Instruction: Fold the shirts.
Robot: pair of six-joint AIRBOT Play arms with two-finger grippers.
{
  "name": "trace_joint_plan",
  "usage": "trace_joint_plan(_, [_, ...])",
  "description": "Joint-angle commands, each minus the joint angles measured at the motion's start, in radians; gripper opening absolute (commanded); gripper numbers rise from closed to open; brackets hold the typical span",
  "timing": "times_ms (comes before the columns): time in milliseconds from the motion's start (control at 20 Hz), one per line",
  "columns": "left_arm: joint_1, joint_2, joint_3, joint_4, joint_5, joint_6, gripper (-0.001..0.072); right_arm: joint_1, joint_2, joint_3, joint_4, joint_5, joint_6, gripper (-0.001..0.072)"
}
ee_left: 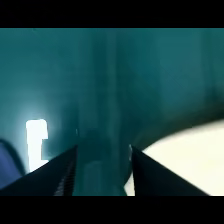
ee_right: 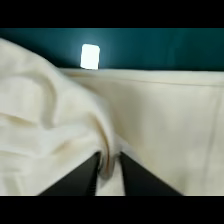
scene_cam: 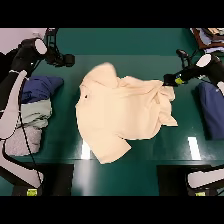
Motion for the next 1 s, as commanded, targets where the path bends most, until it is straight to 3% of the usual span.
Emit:
trace_joint_plan(0, [0.003,-0.009,0.006,-0.006,-0.012,-0.005,0.0396,0.001,-0.042,0.068,0.038,-0.019,-0.001,0.0417])
trace_joint_plan(200, [0.061,0.012,0.088,-0.012,-0.281,-0.002,0.0396,-0.031,-0.011,0.128,0.037,0.143,-0.007,0.0408])
trace_joint_plan(350, [0.114,0.076,0.041,-0.016,-0.467,0.024,0.0395,-0.077,0.101,0.04,0.038,0.178,-0.032,0.0406])
trace_joint_plan(500, [0.121,0.223,-0.195,-0.059,-0.449,0.032,0.0396,-0.118,0.256,-0.129,0.045,0.178,-0.046,0.0406])
trace_joint_plan(700, [0.121,0.457,-0.651,-0.298,-0.332,0.045,0.0396,-0.164,0.433,-0.315,0.087,0.164,-0.074,0.0406])
trace_joint_plan(800, [0.121,0.539,-0.85,-0.436,-0.315,0.11,0.0397,-0.181,0.504,-0.376,0.1,0.13,-0.074,0.0406])
trace_joint_plan(950, [0.121,0.631,-1.072,-0.52,-0.262,0.132,0.0397,-0.181,0.589,-0.422,0.097,0.099,-0.074,0.0406])
